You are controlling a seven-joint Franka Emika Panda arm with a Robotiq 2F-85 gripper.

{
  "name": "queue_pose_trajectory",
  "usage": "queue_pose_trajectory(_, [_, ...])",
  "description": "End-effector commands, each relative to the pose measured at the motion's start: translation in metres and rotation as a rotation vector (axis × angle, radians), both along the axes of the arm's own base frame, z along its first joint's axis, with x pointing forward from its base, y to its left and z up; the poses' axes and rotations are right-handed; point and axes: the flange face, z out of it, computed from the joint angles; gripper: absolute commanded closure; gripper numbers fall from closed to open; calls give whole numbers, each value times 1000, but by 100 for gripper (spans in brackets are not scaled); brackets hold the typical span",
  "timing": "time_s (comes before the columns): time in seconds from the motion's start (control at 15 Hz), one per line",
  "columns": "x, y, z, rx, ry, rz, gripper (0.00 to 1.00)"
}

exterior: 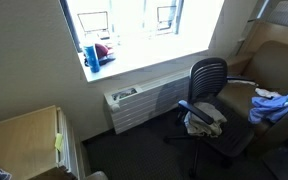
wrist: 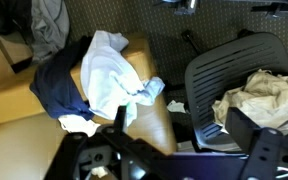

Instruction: Remove the light blue shirt from the armrest of the sofa

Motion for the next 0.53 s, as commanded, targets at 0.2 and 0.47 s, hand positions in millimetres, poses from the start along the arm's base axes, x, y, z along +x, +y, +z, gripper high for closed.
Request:
queue_pose_trajectory(0.2, [-61,-84,-93,-75,141,-238,0])
queue_pose_trajectory(0.47, [-63,-87,-90,-56,144,-241,0])
